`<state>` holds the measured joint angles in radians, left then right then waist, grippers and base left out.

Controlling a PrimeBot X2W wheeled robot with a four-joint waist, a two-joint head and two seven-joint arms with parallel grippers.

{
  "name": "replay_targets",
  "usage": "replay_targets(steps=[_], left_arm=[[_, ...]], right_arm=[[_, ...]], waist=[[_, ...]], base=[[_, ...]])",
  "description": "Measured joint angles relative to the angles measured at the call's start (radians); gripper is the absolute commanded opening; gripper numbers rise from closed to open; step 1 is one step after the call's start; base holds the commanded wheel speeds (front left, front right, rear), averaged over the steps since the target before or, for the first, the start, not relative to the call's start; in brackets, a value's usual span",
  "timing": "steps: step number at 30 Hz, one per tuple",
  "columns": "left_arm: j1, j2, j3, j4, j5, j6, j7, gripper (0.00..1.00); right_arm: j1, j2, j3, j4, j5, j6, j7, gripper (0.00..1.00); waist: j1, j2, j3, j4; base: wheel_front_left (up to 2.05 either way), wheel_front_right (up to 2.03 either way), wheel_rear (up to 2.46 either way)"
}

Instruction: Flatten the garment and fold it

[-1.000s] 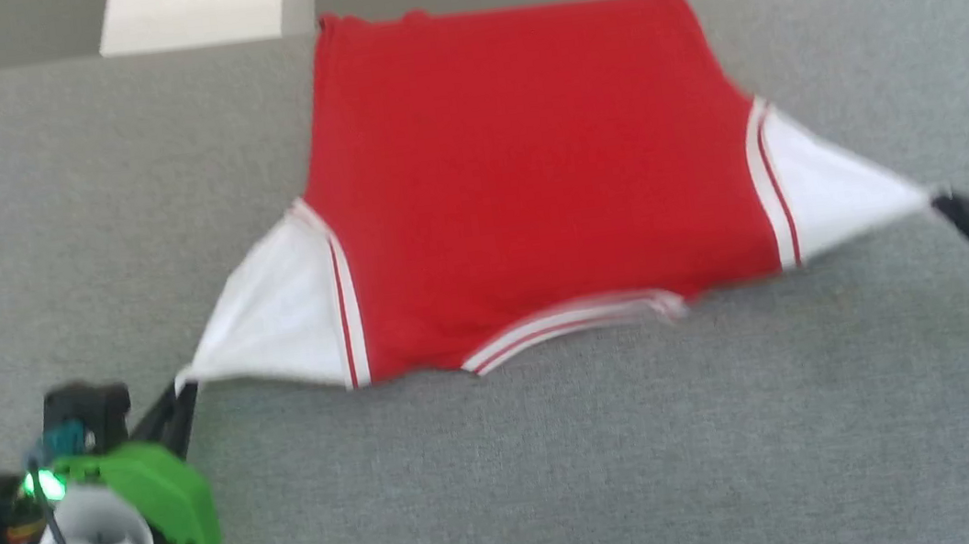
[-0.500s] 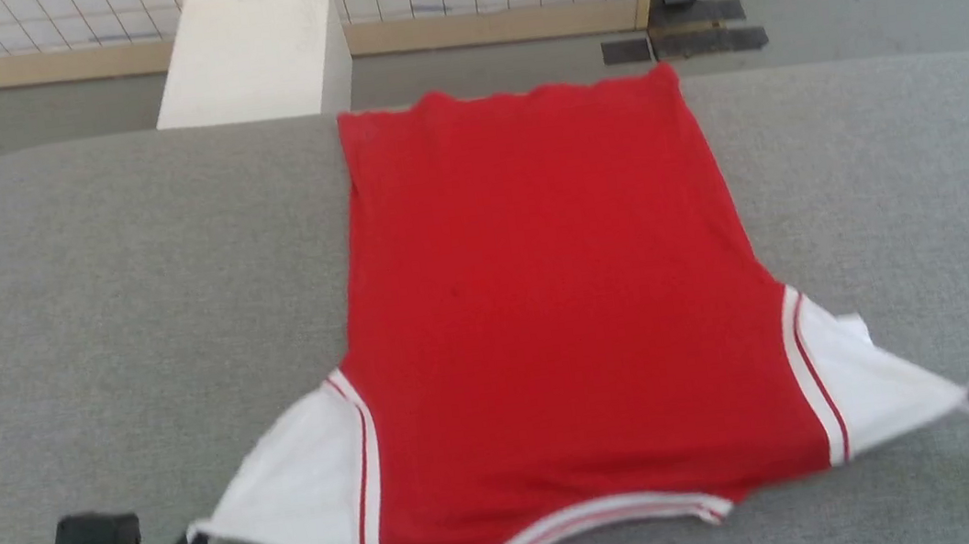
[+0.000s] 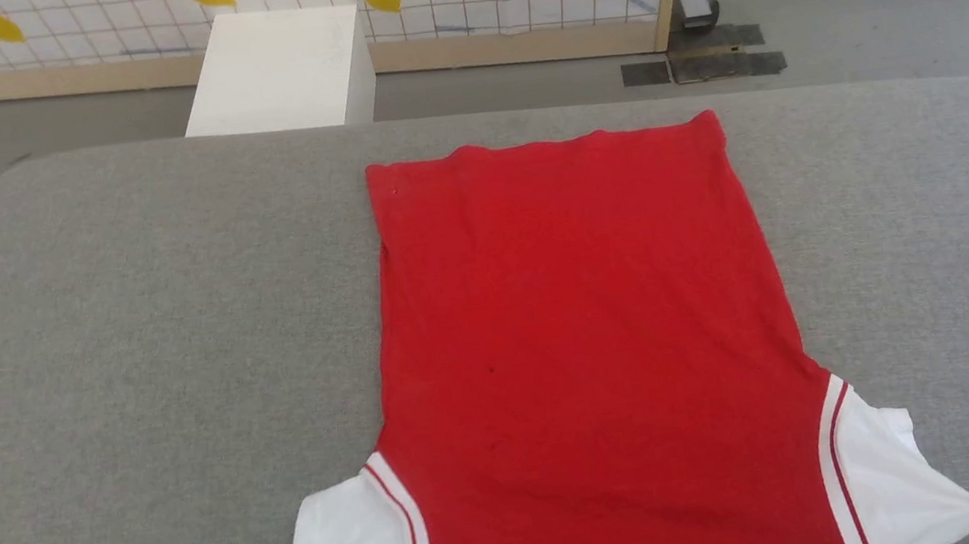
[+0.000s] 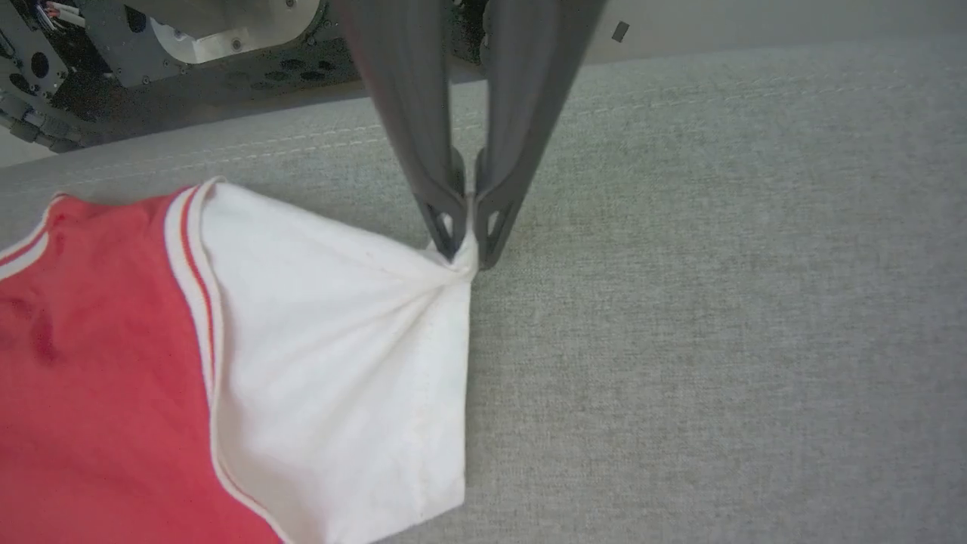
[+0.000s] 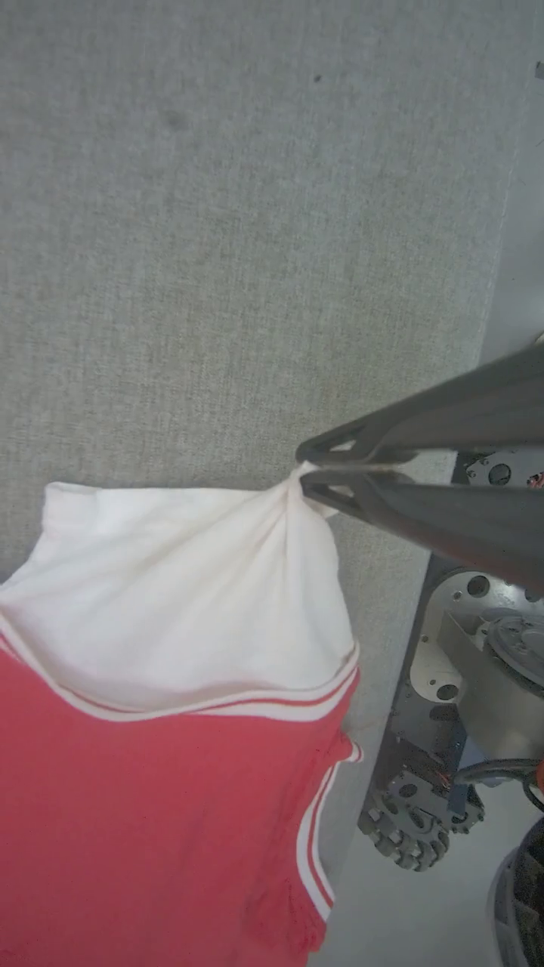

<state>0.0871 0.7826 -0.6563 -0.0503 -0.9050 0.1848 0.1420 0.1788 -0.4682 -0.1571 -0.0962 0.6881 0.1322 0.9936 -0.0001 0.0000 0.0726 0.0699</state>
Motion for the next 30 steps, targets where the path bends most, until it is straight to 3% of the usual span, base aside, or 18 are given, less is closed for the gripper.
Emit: replay_targets(steps=[1, 7, 14, 21, 30], left_arm=[[-0.006, -0.012, 0.002, -0.002, 0.000, 0.000, -0.010, 0.00], [-0.058, -0.071, 0.021, -0.025, 0.005, -0.007, -0.067, 0.00], [-0.103, -0.136, 0.037, -0.083, 0.016, 0.020, -0.119, 0.00], [-0.147, -0.209, 0.018, -0.131, 0.053, 0.034, -0.155, 0.00], [-0.228, -0.266, -0.033, -0.099, 0.123, 0.001, -0.198, 0.00]], right_arm=[[-0.001, 0.010, -0.009, -0.016, -0.014, 0.000, 0.001, 1.00], [-0.077, 0.073, -0.043, -0.067, -0.029, 0.000, 0.031, 1.00], [-0.319, 0.139, -0.072, -0.052, -0.091, 0.000, 0.077, 1.00], [-0.629, 0.205, -0.119, 0.123, -0.180, 0.000, 0.145, 1.00], [-0.968, 0.149, -0.107, 0.353, -0.376, 0.000, 0.176, 1.00]], waist=[[0.0000, 0.0000, 0.005, 0.002], [0.0000, 0.0000, 0.037, 0.016], [0.0000, 0.0000, 0.088, 0.050], [0.0000, 0.0000, 0.170, 0.106], [0.0002, 0.0000, 0.298, 0.204]], base=[[0.00, 0.00, 0.00], [0.00, 0.00, 0.00], [0.00, 0.00, 0.00], [0.00, 0.00, 0.00], [0.00, 0.00, 0.00]])
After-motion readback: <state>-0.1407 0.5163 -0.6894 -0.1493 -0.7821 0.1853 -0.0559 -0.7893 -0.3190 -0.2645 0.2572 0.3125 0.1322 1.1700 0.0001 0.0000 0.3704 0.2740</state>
